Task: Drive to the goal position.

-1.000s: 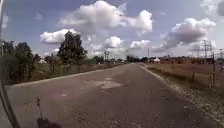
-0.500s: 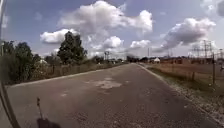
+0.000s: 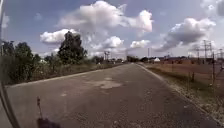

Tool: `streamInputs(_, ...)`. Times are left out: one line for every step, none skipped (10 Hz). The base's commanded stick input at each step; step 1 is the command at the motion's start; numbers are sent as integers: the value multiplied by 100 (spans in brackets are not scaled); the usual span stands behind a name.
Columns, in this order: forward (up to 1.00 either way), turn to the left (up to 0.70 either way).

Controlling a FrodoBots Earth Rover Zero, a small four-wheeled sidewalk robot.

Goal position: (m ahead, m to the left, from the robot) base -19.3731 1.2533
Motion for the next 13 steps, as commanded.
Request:
streamInputs(4,0)
streamInputs(4,0)
streamInputs(4,0)
streamInputs(4,0)
streamInputs(4,0)
streamInputs(4,0)
streamInputs(4,0)
streamInputs(4,0)
streamInputs(4,0)
streamInputs(4,0)
streamInputs(4,0)
streamInputs(4,0)
streamInputs(4,0)
